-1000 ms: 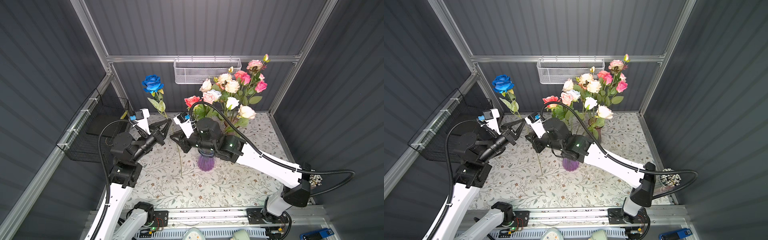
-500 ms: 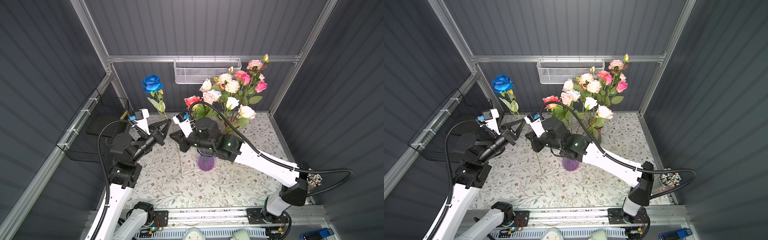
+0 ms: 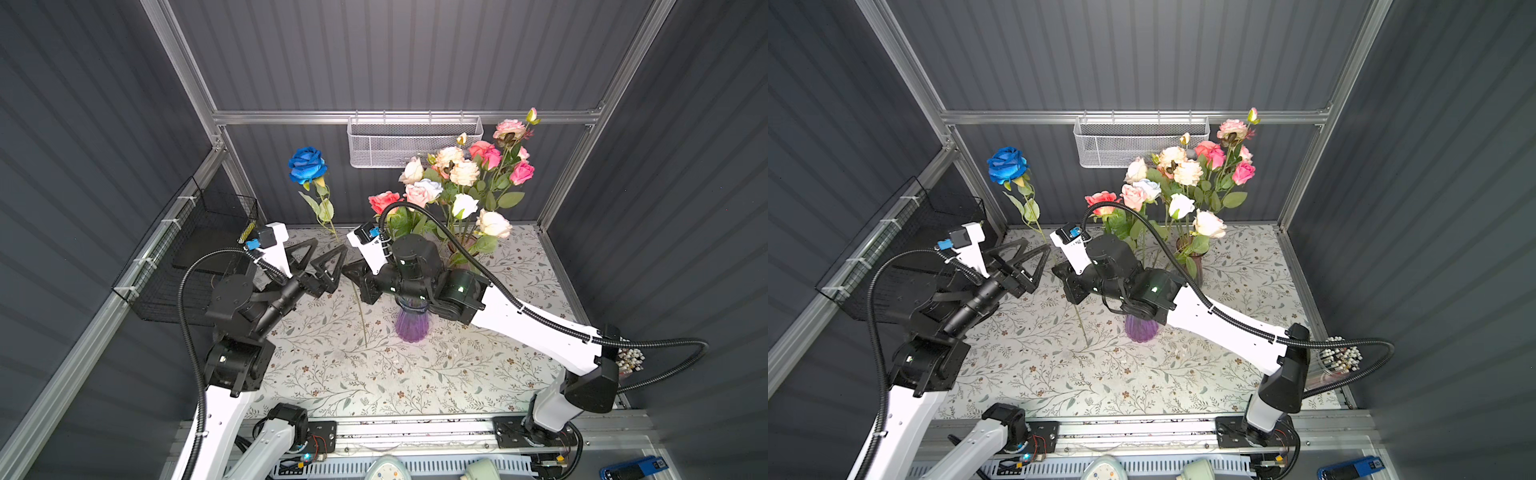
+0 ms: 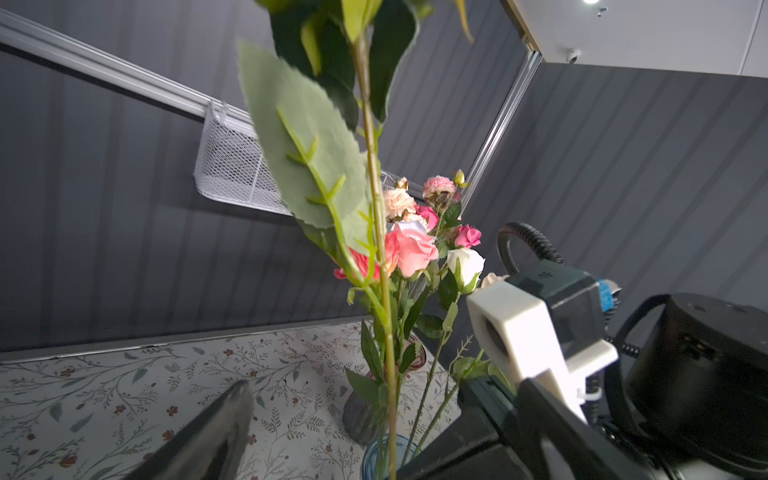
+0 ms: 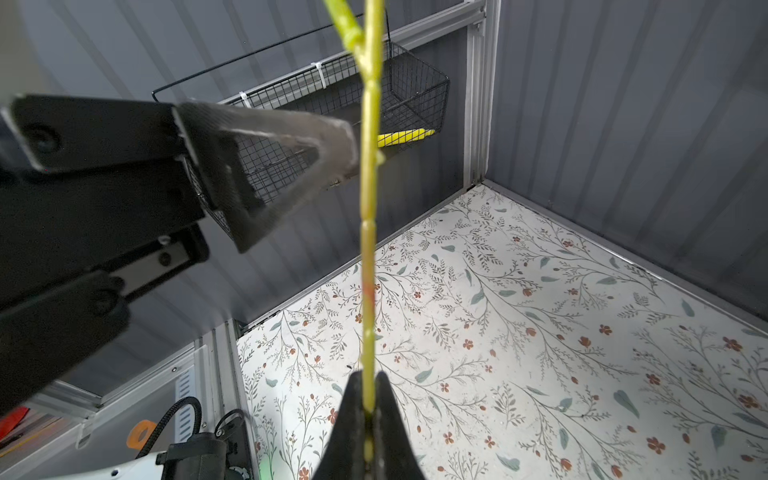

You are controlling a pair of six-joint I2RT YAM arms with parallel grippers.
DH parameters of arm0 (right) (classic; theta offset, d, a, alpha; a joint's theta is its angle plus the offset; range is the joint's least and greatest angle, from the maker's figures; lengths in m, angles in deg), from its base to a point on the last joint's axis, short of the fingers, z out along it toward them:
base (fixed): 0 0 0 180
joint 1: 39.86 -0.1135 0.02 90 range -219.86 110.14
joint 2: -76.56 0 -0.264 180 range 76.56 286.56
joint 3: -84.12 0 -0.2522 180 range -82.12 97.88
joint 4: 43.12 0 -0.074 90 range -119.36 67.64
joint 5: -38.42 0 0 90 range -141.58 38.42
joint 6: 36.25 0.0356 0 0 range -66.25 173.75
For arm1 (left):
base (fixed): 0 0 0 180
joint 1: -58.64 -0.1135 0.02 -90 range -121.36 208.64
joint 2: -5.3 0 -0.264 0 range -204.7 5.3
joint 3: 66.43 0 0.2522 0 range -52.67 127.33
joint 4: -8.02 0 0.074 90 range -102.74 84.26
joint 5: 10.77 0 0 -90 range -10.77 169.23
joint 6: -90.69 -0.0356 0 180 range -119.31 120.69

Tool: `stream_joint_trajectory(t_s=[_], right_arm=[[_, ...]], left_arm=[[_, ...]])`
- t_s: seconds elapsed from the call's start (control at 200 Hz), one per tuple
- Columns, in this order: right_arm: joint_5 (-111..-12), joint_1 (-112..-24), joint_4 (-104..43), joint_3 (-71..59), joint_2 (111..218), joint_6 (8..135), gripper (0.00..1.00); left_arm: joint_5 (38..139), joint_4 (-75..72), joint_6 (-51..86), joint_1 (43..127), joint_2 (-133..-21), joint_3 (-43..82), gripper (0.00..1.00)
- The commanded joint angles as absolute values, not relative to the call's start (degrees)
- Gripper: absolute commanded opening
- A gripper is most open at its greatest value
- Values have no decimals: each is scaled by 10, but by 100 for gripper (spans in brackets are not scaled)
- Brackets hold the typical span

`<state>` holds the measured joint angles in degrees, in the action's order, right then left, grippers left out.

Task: Arrange the flowers into the vase
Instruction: 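Open the left gripper and draw it back while the right gripper lifts the blue rose, then lower the blue rose stem into the blue-purple vase with the right gripper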

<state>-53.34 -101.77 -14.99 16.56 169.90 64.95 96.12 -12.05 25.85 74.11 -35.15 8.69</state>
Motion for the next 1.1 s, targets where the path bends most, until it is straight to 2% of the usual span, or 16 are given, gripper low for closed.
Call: stream_joint_trajectory(t_s=[0.0,0.145,0.555,0.865,1.09], right_arm=[[-506,-1017,-173,160,1648,627,5],[-473,-1017,-162,167,1609,596,5],[-357,-1001,-130,192,1533,508,5],[-401,-902,-114,168,1535,557,5],[-407,-889,-138,81,1522,588,5]], left_arm=[[873,-152,229,745,-305,81,100],[820,-158,240,745,-263,38,100],[826,-180,249,745,-267,12,100],[836,-169,261,745,-282,0,100],[839,-161,266,745,-289,-18,100]])
